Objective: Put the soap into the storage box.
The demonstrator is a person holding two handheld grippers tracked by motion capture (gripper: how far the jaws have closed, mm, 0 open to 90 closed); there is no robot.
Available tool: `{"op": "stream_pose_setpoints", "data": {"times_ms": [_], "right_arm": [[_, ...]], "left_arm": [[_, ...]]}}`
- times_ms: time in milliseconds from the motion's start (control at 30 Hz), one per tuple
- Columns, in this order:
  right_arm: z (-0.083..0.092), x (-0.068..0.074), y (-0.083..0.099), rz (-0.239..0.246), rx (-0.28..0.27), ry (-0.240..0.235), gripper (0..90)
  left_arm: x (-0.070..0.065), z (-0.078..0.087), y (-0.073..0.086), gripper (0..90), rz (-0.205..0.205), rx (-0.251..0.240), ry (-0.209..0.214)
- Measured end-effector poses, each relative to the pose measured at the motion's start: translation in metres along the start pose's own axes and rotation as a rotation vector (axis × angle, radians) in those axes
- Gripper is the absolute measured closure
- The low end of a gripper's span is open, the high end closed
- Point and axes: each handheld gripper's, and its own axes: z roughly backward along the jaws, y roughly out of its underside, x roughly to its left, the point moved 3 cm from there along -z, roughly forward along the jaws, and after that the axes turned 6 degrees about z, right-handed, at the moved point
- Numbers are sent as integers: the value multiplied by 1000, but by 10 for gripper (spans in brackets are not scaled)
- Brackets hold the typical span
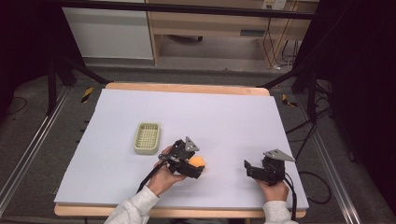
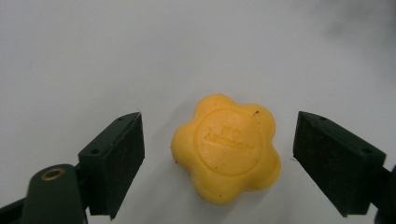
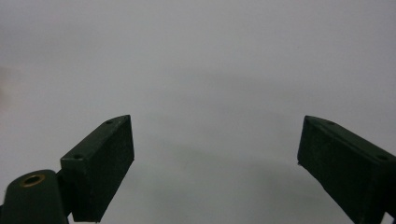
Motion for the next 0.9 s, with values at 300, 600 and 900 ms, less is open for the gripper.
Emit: {"op": "stream_pose_setpoints", "data": {"times_ms": [300,600,900], "right_arm": [[0,0,0,-2,2,0,112],[0,0,0,-9,6,-2,112],[0,0,0,-3,7,-3,112]], "left_arm": [[-1,-6,0,156,-10,30,5],[-2,-13,2,173,-18,60,0],[-1,-20,4,178,-20,91,0]]}}
